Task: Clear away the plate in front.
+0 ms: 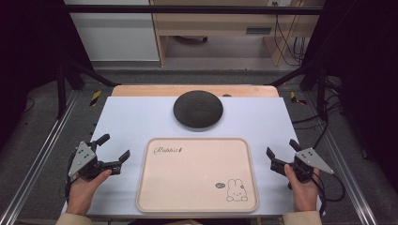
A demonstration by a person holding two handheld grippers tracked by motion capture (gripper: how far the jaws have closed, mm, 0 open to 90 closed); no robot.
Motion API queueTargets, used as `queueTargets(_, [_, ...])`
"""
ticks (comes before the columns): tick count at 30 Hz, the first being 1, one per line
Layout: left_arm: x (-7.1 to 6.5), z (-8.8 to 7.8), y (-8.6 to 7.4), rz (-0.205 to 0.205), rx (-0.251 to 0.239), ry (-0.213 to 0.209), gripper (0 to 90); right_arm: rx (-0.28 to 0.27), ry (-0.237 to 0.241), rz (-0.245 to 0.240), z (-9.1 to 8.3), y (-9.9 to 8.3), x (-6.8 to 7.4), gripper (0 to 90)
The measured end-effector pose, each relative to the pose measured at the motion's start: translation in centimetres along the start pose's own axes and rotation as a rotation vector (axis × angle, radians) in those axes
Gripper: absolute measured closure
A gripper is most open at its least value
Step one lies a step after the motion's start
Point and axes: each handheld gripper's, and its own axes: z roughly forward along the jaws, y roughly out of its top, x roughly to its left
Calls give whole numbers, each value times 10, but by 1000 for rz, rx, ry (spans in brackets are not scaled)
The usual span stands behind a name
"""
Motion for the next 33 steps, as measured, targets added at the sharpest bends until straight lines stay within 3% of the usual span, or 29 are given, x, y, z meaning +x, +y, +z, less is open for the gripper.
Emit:
queueTargets(3, [1, 13, 17, 54, 21, -46, 63, -1, 6, 1, 0, 0, 1, 70])
queueTargets(5, [2, 17, 22, 68, 27, -64, 68, 0, 6, -1, -1, 0, 1, 70])
queueTargets(7, [5, 33, 39, 122, 43, -94, 73, -12, 12, 4, -3, 1, 1, 69])
queueTargets(14, [5, 69, 66, 184, 80, -183, 75, -11, 11, 2, -8, 2, 1, 64])
queueTargets(15, [4, 72, 69, 200, 86, -189, 75, -10, 8, 7, -9, 2, 1, 62])
queueTargets(16, [2, 83, 78, 248, 104, -211, 75, -8, 5, 11, -8, 2, 1, 57])
queueTargets(18, [0, 92, 86, 291, 125, -221, 75, -4, 1, 11, -9, 2, 1, 51])
queueTargets(19, [0, 92, 86, 291, 125, -221, 75, 1, -2, 16, -9, 3, 1, 46])
queueTargets(24, [-7, 115, 112, 437, 150, -230, 74, 10, 5, 21, -9, 2, 1, 34])
queueTargets(26, [-9, 123, 120, 473, 158, -240, 72, 11, 8, 17, -9, 2, 1, 36])
queueTargets(33, [-14, 145, 132, 545, 190, -290, 75, -2, 19, -1, -10, 2, 2, 61])
